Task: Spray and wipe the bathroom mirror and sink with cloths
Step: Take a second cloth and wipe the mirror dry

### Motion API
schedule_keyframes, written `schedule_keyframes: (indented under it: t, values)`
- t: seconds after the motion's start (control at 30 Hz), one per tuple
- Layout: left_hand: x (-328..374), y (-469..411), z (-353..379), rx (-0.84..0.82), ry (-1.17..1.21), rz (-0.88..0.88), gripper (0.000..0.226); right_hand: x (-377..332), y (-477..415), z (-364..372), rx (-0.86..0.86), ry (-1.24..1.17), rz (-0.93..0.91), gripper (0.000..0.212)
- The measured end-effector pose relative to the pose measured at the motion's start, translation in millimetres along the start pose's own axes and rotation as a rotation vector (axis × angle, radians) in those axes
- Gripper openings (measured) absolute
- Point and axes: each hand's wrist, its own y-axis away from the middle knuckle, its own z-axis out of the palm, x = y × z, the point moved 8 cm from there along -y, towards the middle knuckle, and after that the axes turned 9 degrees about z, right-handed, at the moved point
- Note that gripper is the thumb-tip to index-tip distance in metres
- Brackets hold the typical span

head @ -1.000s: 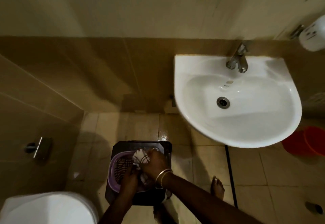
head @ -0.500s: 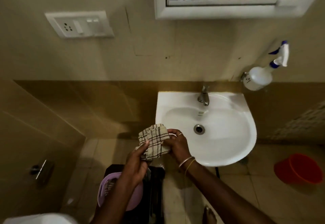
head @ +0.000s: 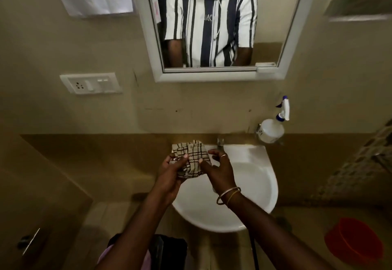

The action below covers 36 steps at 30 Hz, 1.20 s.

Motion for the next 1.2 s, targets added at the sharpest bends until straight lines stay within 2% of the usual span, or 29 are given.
schedule_keyframes:
  t: [0.07, 0.2, 0.3, 0.5, 0.7, 0.93, 1.2]
  values:
    - [7, -2, 25, -0.031, -0.015, 0.048, 0.029, -18, -2, -9, -0.039, 0.004, -0.037, 0.034]
    - [11, -8, 68, -0.070, -0.066, 0.120, 0.033, -44, -11, -19, -0.194, -0.072, -0.023, 0.059]
    - [13, -9, 100, -0.071, -0.033, 0.142, 0.031, -59, -23, -31, -0.311, -0.268, -0.042, 0.052]
    - [19, -11, 136, -0.046, 0.043, 0.185, 0.042, -64, -46, -70, -0.256, -0.545, 0.170, 0.028]
    - [43, -16, 135, -0.073, 0.077, 0.176, 0.042, -91, -68, -94, -0.224, -0.691, 0.207, 0.019]
    - [70, -30, 107, -0.081, 0.090, 0.133, 0.041, -129, -86, -82, -0.281, -0.702, 0.154, 0.049]
    - [93, -46, 78, -0.288, -0.107, 0.083, 0.039, -132, -94, -47, -0.401, -0.732, 0.191, 0.054]
